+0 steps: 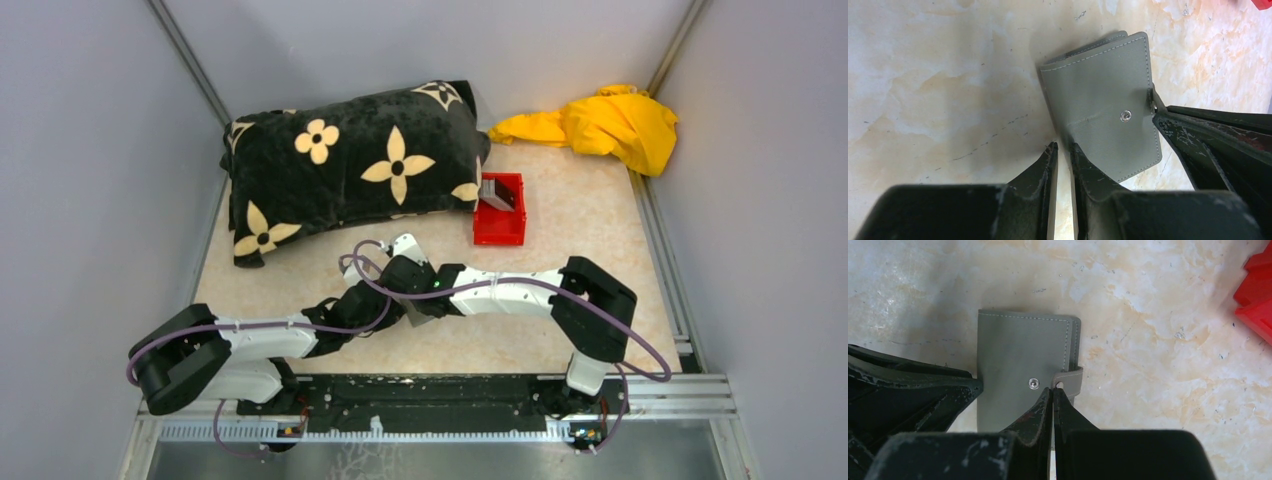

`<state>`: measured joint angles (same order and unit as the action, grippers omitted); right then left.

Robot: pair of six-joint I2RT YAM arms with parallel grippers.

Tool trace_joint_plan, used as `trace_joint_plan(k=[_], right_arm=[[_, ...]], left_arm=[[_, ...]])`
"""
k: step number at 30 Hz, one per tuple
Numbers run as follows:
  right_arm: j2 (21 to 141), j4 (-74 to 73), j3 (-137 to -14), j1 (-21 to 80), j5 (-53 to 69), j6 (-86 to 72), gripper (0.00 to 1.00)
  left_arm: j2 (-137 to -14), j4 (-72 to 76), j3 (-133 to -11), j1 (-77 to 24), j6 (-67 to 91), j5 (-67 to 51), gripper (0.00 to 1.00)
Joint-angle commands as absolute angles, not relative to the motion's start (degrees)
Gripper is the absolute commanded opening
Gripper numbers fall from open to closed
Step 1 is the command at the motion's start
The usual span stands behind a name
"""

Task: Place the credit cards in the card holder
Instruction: Close the card holder at the center of the board.

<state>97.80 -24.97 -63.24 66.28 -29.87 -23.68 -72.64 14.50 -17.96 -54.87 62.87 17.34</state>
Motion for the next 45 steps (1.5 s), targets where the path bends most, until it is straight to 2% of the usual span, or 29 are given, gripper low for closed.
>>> trace_joint_plan(k=[1,45], right_arm=[[99.17,-23.29,-66.86,66.96,-28.53,-22.61,0.00],[105.82,-23.13,-67.56,67.30,-27.18,-22.62,0.00]], left_arm=[[-72.80,14.11,-19.66,-54.87,61.56,17.13,0.21],[-73.91,16.34,-19.71,-54.93,61.33,16.67,0.21]])
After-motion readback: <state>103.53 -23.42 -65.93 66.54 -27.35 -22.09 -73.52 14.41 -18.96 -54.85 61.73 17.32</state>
